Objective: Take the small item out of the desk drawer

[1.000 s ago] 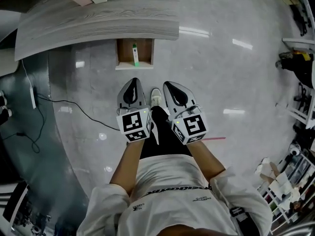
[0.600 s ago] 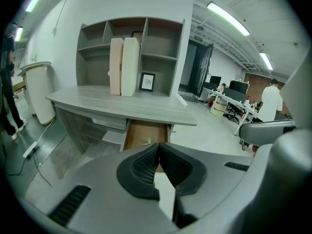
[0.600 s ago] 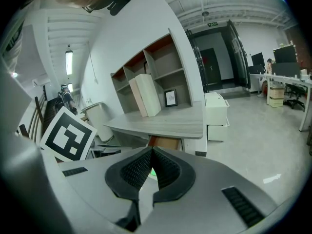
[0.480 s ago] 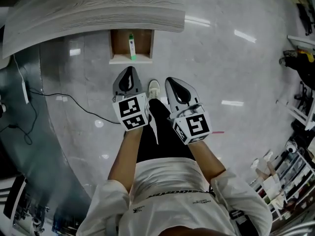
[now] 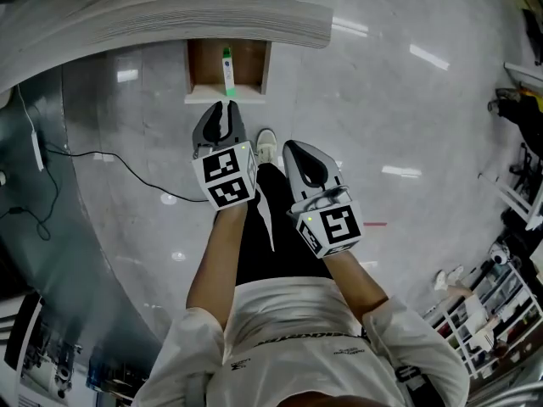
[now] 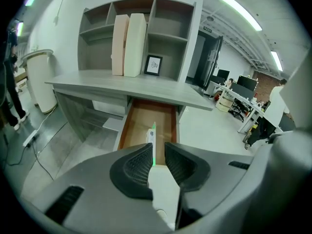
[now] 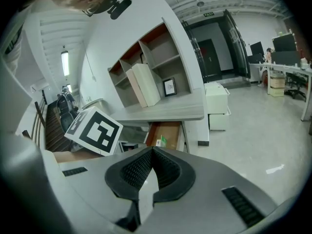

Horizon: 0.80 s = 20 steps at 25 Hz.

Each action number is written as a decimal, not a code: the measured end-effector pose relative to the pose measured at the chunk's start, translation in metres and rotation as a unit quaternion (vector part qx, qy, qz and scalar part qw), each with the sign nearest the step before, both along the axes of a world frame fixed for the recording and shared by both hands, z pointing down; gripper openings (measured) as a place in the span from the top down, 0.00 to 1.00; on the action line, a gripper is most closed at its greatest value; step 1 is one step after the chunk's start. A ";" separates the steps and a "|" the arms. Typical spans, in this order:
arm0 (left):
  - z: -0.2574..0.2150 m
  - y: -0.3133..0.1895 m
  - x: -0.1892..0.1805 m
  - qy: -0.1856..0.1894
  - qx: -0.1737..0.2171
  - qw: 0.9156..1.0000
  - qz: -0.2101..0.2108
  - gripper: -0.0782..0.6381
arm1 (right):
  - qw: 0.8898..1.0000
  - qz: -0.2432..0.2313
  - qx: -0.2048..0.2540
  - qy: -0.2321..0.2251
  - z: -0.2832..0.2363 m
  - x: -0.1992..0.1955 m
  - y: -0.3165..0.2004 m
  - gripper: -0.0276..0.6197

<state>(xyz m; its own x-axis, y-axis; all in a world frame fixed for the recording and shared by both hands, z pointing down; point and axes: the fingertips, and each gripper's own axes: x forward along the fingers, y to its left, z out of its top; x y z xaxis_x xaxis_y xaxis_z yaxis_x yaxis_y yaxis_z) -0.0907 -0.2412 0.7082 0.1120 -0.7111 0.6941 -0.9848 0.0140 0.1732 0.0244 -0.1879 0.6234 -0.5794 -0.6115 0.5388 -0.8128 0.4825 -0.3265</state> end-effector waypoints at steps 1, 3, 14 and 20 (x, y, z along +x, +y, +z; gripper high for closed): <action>0.004 -0.001 0.000 -0.001 -0.003 1.000 0.000 0.77 | 1.000 -0.002 -0.002 0.000 0.002 -0.001 0.002 0.91; 0.014 -0.003 0.001 -0.005 -0.012 1.000 0.002 0.74 | 1.000 -0.009 -0.004 -0.001 0.005 -0.004 0.004 0.91; 0.056 -0.021 0.005 -0.020 -0.052 0.998 0.012 0.68 | 1.000 -0.001 -0.019 0.012 0.023 0.012 0.007 0.91; 0.077 -0.032 0.009 -0.036 -0.079 0.996 0.024 0.68 | 0.999 -0.003 -0.030 0.013 0.029 0.011 0.014 0.91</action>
